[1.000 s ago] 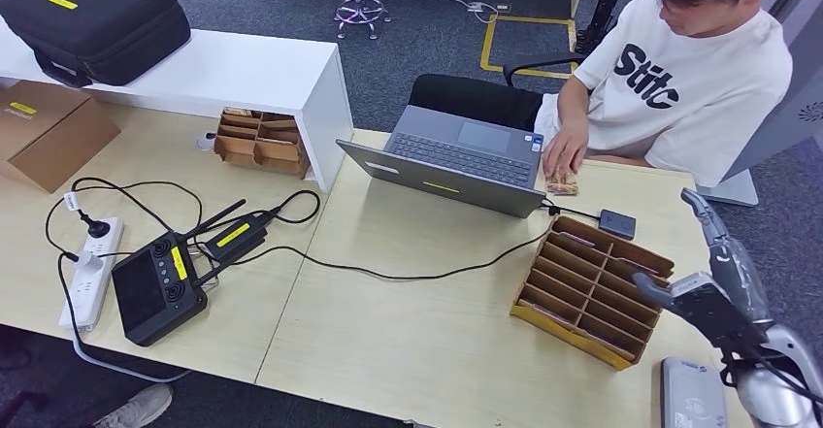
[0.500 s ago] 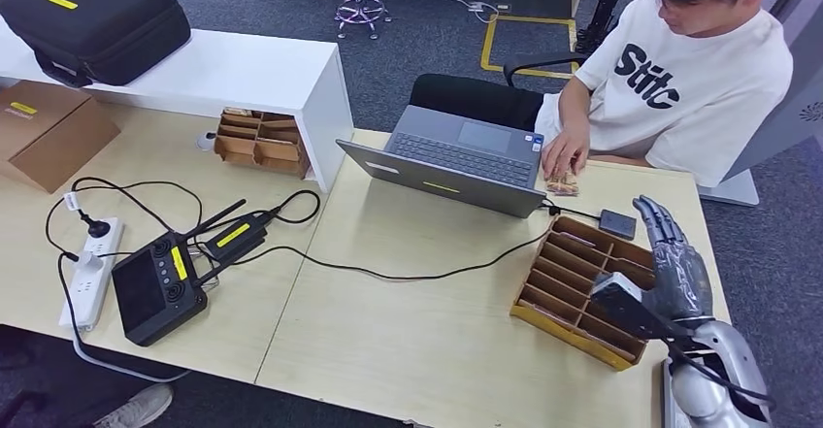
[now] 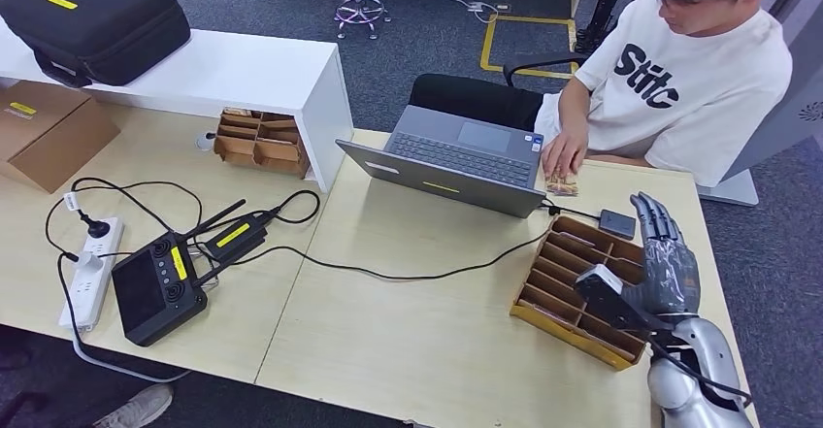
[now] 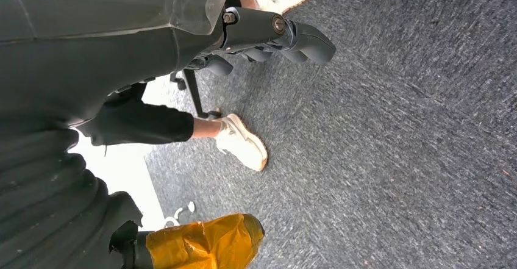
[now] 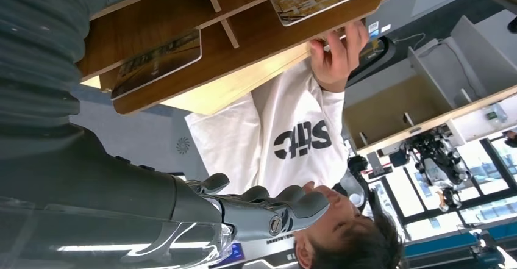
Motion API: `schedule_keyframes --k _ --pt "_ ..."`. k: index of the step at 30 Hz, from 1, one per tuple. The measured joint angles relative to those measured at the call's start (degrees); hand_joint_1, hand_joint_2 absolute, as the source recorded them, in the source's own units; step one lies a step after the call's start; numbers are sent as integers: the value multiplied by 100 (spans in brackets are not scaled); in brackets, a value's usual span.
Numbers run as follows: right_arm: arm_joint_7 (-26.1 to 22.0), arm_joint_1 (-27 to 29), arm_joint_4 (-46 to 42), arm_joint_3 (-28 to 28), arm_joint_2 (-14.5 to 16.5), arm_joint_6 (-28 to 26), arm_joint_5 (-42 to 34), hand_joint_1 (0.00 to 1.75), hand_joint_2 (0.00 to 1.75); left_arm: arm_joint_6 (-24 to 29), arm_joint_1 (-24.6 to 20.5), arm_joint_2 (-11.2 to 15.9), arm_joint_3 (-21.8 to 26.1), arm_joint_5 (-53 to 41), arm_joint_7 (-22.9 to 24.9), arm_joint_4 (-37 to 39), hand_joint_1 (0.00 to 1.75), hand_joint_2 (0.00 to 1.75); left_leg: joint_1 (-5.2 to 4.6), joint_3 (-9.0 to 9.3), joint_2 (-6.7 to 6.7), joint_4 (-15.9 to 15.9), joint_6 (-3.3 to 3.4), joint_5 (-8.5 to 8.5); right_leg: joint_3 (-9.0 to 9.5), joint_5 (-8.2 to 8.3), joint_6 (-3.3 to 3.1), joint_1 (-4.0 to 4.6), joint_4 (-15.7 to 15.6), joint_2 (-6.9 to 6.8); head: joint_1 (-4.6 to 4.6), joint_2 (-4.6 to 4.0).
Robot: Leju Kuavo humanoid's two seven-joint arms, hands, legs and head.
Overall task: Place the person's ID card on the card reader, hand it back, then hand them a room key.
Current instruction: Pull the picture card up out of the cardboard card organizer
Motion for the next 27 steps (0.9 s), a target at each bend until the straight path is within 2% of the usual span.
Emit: schedule_keyframes --k 27 --pt "29 -26 569 -381 95 -216 146 0 175 66 35 0 -314 -18 0 0 0 175 0 0 0 0 0 0 0 0 0 0 -1 0 0 0"
